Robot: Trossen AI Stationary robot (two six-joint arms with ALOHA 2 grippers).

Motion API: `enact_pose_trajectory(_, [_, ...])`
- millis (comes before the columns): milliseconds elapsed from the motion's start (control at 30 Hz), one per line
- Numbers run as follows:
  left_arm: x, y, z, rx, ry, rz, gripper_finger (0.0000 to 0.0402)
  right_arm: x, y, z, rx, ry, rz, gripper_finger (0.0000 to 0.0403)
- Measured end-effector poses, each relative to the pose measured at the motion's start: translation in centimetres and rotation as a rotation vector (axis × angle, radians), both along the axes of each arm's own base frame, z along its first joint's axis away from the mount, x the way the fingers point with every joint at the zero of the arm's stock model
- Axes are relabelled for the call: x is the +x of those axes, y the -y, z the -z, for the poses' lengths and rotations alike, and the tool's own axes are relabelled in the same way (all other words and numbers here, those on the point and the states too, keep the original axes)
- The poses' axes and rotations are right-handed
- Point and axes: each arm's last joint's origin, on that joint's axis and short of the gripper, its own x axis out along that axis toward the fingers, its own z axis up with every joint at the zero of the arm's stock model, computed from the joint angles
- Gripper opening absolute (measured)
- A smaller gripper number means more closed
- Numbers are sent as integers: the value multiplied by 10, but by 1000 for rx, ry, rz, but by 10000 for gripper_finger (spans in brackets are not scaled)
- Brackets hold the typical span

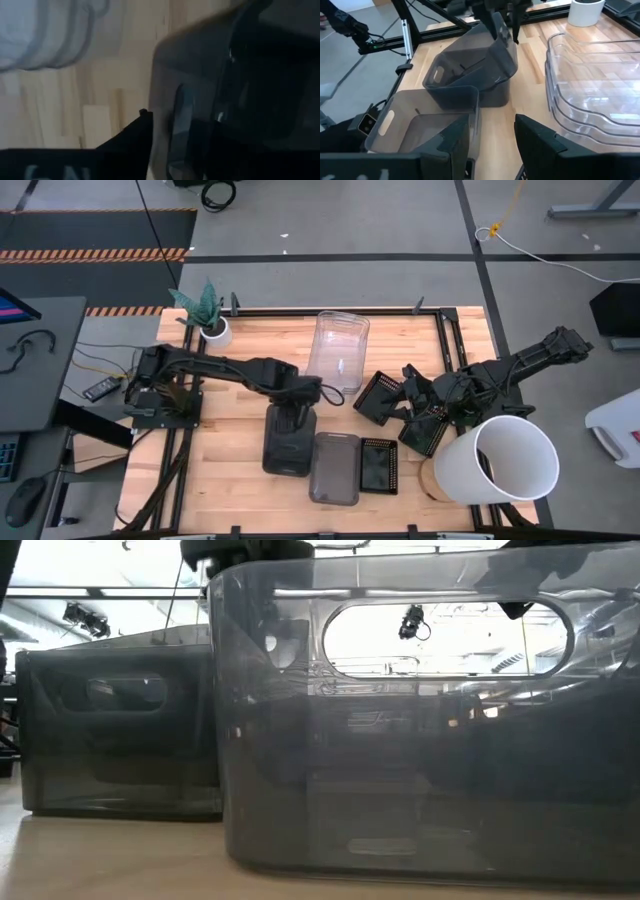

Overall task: Stack baskets by color
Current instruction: Stack the left transparent black bin on top of the middle transparent black bin

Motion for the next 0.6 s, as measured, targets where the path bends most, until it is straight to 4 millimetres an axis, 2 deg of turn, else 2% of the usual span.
enact_pose_trajectory(100, [2,7,8,-11,-37,28,95,0,0,0,-4,-3,-7,161])
enact_pose_trajectory(233, [-2,11,9,-74,-90,41,17,0,0,0,-23,-3,-16,161])
enact_pose_trajectory(367, [-5,10,7,-172,-107,30,18,0,0,1,-37,-3,-23,161])
enact_pose_trajectory(600, [0,12,16,-178,-126,72,7,0,0,1,-43,-2,-26,161])
